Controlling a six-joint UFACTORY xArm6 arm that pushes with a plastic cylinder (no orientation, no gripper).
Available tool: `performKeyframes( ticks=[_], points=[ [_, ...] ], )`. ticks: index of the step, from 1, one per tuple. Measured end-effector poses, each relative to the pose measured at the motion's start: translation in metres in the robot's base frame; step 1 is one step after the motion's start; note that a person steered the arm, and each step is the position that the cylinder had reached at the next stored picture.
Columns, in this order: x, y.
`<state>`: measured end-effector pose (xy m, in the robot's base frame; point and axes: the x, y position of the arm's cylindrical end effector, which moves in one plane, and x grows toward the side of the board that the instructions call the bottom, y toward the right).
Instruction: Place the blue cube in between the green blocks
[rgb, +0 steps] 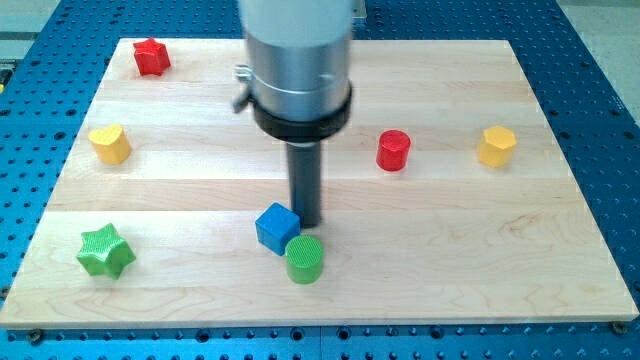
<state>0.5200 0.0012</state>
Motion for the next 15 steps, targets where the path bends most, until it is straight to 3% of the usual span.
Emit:
performKeyframes(
  ticks=[1, 4, 7, 9, 12, 13, 15],
  points=[
    [0.011, 0.031],
    [0.011, -0.079],
    [-0.011, -0.085],
    [0.001, -0.11],
    [0.02, -0.09],
    [0.007, -0.077],
    [-0.071, -0.02]
  ],
)
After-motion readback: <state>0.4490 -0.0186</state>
